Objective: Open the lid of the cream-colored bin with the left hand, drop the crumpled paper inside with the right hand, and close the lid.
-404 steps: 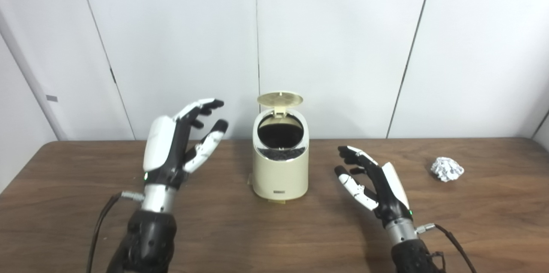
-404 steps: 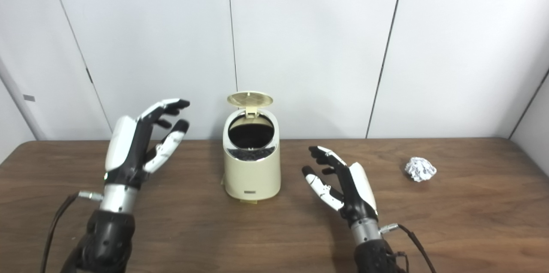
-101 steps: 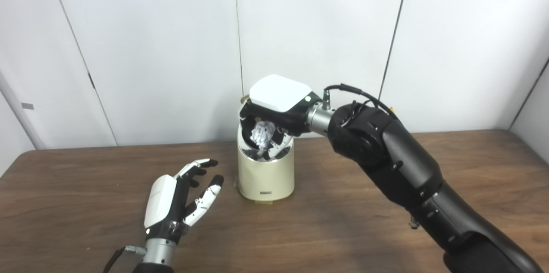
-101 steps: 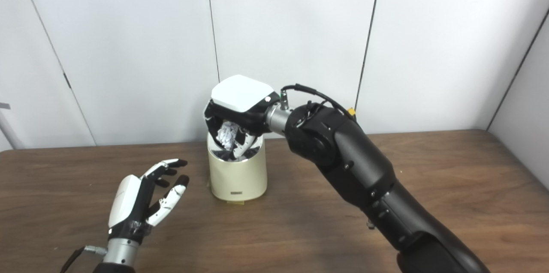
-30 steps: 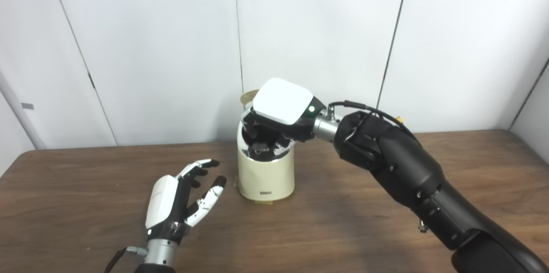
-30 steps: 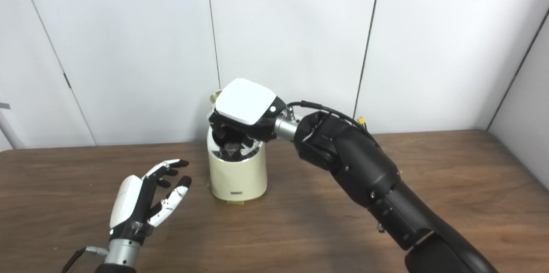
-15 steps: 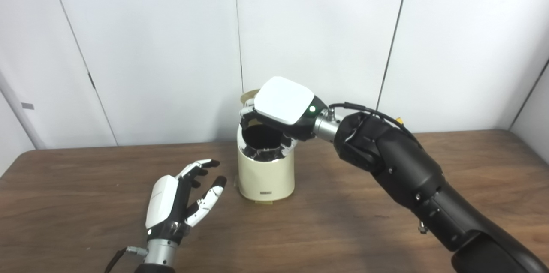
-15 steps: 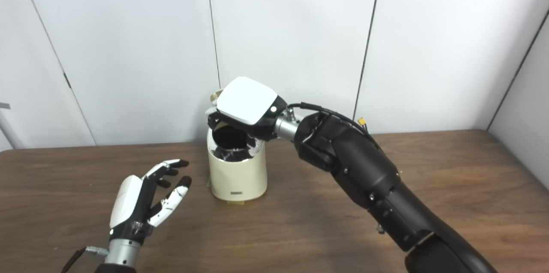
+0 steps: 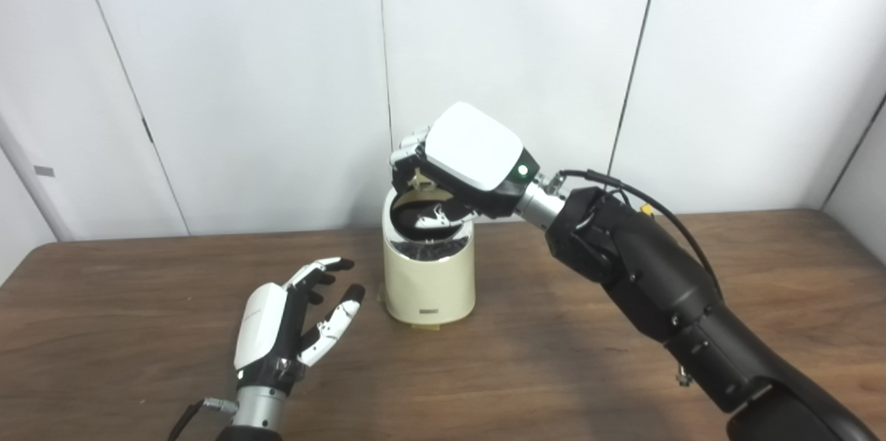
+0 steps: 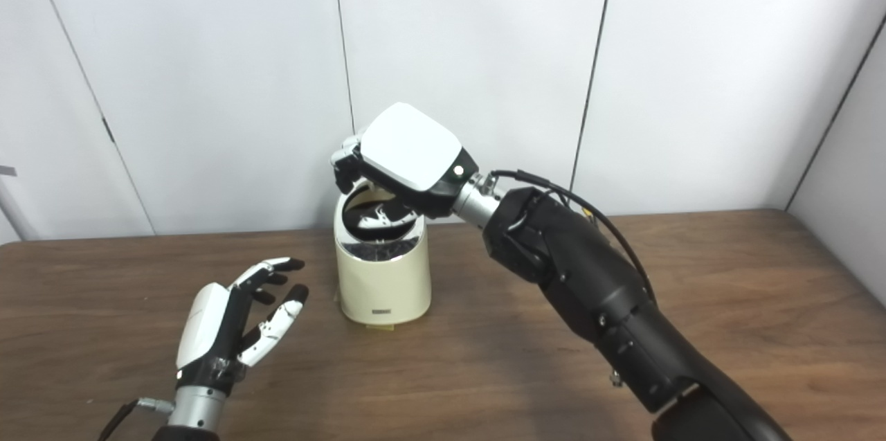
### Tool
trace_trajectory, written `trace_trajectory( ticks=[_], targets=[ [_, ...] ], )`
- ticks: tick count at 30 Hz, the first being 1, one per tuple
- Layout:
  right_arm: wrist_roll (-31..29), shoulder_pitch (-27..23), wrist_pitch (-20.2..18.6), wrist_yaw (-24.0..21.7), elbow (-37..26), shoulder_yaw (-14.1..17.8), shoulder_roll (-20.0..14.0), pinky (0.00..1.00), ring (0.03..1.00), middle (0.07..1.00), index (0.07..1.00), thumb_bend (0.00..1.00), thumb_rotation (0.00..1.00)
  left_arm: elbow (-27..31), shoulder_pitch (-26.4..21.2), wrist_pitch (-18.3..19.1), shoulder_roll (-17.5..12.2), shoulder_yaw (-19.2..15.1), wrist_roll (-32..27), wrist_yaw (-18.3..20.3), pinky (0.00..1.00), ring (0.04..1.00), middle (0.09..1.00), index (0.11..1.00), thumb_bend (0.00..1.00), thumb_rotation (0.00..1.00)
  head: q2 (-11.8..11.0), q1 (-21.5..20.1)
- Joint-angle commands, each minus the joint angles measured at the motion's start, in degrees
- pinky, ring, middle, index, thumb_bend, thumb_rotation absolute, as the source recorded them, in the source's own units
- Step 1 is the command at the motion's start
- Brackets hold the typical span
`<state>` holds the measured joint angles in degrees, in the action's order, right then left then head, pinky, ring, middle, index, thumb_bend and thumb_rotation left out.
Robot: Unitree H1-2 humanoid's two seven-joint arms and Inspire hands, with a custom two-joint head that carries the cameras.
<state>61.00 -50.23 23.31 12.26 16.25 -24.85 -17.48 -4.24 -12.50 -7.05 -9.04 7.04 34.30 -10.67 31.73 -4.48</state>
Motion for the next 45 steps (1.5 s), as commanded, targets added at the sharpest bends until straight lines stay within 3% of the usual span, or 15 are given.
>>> trace_trajectory(
  ticks=[1,4,7,9,10,12,15,18,21,22,25,28,32,36,45],
  targets=[
    [0.06,-1.58,-0.22,4.27,-2.06,1.40,0.17,0.29,0.388,0.458,0.444,0.25,0.70,1.77,-1.74,-0.86,-0.33,0.05,0.18,-0.62,0.60,0.724,0.776,0.767,0.56,0.90,0.06,-0.08],
    [-0.04,-0.21,-1.18,6.40,-3.33,2.31,0.57,0.24,0.321,0.412,0.441,0.27,0.83,1.72,-1.77,-0.81,-0.33,0.04,0.08,-0.53,0.60,0.723,0.775,0.767,0.56,0.89,0.04,-0.13],
    [-1.29,1.81,-2.51,6.94,-4.96,3.95,1.53,0.21,0.299,0.392,0.429,0.29,0.83,1.72,-1.74,-0.65,-0.38,0.01,-0.09,-0.32,0.61,0.727,0.779,0.769,0.56,0.89,0.03,-0.14],
    [-2.94,3.19,-2.56,8.01,-5.32,5.39,2.44,0.20,0.287,0.381,0.417,0.32,0.69,1.59,-1.80,-0.80,-0.36,0.04,-0.05,-0.44,0.61,0.728,0.779,0.769,0.56,0.89,-0.05,-0.05],
    [-4.11,4.01,-2.86,7.99,-5.67,6.30,2.99,0.21,0.286,0.379,0.453,0.42,0.38,1.55,-1.84,-0.83,-0.34,0.04,-0.05,-0.49,0.61,0.725,0.777,0.768,0.56,0.89,-0.05,-0.05],
    [-7.19,6.05,-3.42,8.30,-6.15,8.49,4.33,0.22,0.292,0.379,0.472,0.47,0.22,1.46,-1.89,-0.84,-0.32,0.03,-0.05,-0.54,0.61,0.725,0.776,0.767,0.56,0.89,-0.13,-0.06],
    [-11.42,9.43,-4.54,7.62,-7.13,11.33,5.72,0.28,0.342,0.422,0.481,0.49,0.17,1.36,-1.94,-1.07,-0.36,0.06,-0.03,-0.66,0.61,0.724,0.775,0.767,0.56,0.89,-0.13,-0.06],
    [-14.01,12.47,-5.38,6.78,-7.73,13.06,5.92,0.38,0.466,0.540,0.490,0.49,0.16,1.24,-1.98,-0.97,-0.38,-0.06,-0.28,-0.58,0.61,0.726,0.776,0.767,0.56,0.89,-0.21,-0.19],
    [-17.50,15.73,-6.51,5.33,-7.69,14.62,6.07,0.57,0.724,0.745,0.496,0.49,0.17,0.91,-2.06,-1.46,-0.58,-0.09,-0.58,-0.68,0.61,0.726,0.777,0.767,0.56,0.89,-0.27,-0.20],
    [-18.74,16.76,-6.99,4.79,-7.55,15.13,6.19,0.64,0.790,0.822,0.698,0.46,0.42,0.82,-2.08,-1.59,-0.66,-0.07,-0.59,-0.70,0.60,0.724,0.775,0.765,0.56,0.89,-0.27,-0.20],
    [-21.92,19.51,-7.23,3.55,-6.55,16.02,6.11,0.69,0.829,0.878,0.898,0.49,0.69,0.58,-2.14,-1.61,-0.84,0.00,-0.52,-0.67,0.60,0.725,0.777,0.766,0.56,0.89,-0.41,-0.29],
    [-27.17,22.99,-5.22,0.27,-6.08,16.01,5.20,0.76,0.892,0.946,0.983,0.54,0.72,0.45,-2.09,-1.60,-0.84,0.02,-0.41,-0.91,0.60,0.723,0.776,0.763,0.57,0.89,-0.40,-0.33],
    [-30.57,25.82,-1.25,0.19,-3.62,15.84,4.91,0.83,0.944,0.986,1.000,0.60,0.76,0.19,-2.03,-2.08,-1.13,-0.15,-0.56,-1.14,0.60,0.725,0.773,0.761,0.57,0.89,-0.36,-0.56],
    [-34.54,28.37,-2.16,-1.68,-3.97,16.36,5.77,0.89,0.981,1.000,1.000,0.58,0.77,-0.07,-2.05,-2.67,-1.49,-0.41,-1.23,-0.86,0.62,0.732,0.774,0.766,0.55,0.88,-0.42,-0.41],
    [-36.01,30.93,-5.40,-1.32,-3.67,18.54,7.65,0.83,0.906,0.925,0.914,0.29,0.92,0.52,-1.75,-2.30,-1.21,-0.29,-0.48,-1.05,0.60,0.715,0.762,0.755,0.46,0.86,-0.14,-0.28]
  ],
)
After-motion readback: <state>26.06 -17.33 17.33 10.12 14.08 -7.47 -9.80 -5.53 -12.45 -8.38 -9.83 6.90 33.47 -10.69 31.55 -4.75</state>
